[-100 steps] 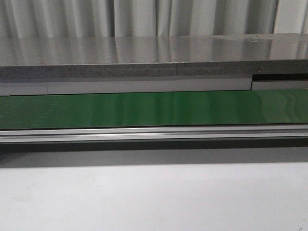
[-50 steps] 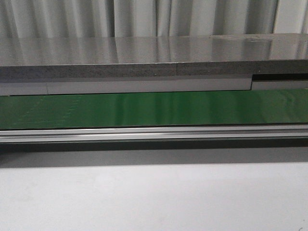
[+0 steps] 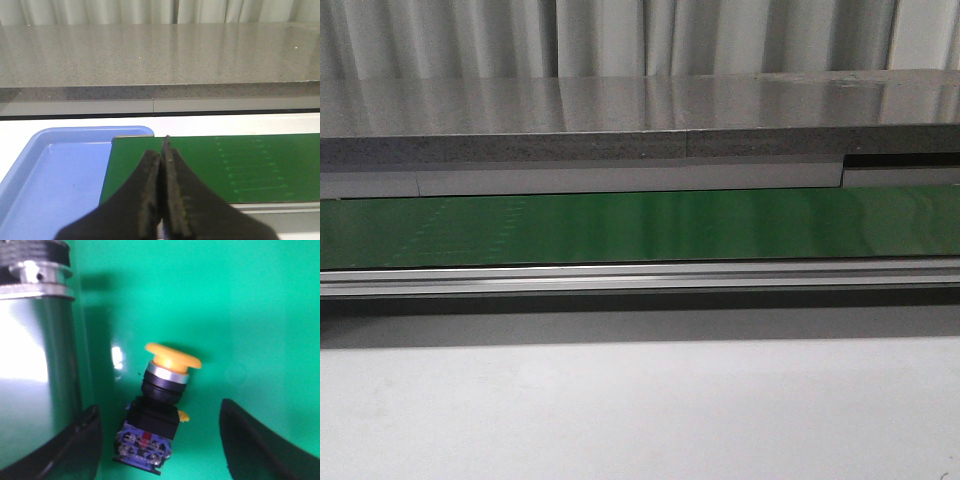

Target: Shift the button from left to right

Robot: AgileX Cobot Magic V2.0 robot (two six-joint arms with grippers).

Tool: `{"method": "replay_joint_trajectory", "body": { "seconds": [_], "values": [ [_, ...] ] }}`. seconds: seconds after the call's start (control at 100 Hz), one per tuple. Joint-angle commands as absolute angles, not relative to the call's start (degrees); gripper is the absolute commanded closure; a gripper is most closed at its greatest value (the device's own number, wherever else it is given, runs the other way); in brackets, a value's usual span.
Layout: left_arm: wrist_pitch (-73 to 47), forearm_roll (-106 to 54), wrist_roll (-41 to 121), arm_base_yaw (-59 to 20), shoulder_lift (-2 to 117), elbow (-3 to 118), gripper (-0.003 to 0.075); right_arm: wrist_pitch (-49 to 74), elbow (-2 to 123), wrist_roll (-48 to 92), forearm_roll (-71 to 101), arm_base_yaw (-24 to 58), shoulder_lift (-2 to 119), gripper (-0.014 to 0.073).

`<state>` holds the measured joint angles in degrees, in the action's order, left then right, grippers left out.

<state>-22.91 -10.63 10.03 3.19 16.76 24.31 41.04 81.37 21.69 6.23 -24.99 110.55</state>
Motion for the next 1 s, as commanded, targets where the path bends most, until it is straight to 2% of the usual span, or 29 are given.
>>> {"method": "replay_joint_trajectory", "body": {
  "seconds": [0.0, 0.25, 0.55, 0.72, 0.99],
  "values": [
    [-18.92, -11.51, 9.9, 2.77, 17.19, 25.78, 0.074, 38.32, 83.24, 21.16, 7.73, -25.48, 105.34, 0.0097],
    [-18.92, -11.51, 9.9, 2.77, 17.19, 25.78, 0.074, 36.65, 83.24, 21.16, 13.81, -23.19, 100.08, 0.0097],
    [-18.92, -11.51, 9.9, 2.77, 17.19, 25.78, 0.074, 33.57, 80.51, 21.16, 14.5, -13.9, 94.93, 0.0097],
    [-18.92, -11.51, 9.9, 2.77, 17.19, 25.78, 0.074, 27.92, 74.15, 21.16, 14.64, -9.72, 89.26, 0.0097],
    [-18.92, -11.51, 9.9, 2.77, 17.19, 25.78, 0.074, 16.43, 57.2, 21.16, 14.91, -6.73, 74.8, 0.0097]
  ]
}}
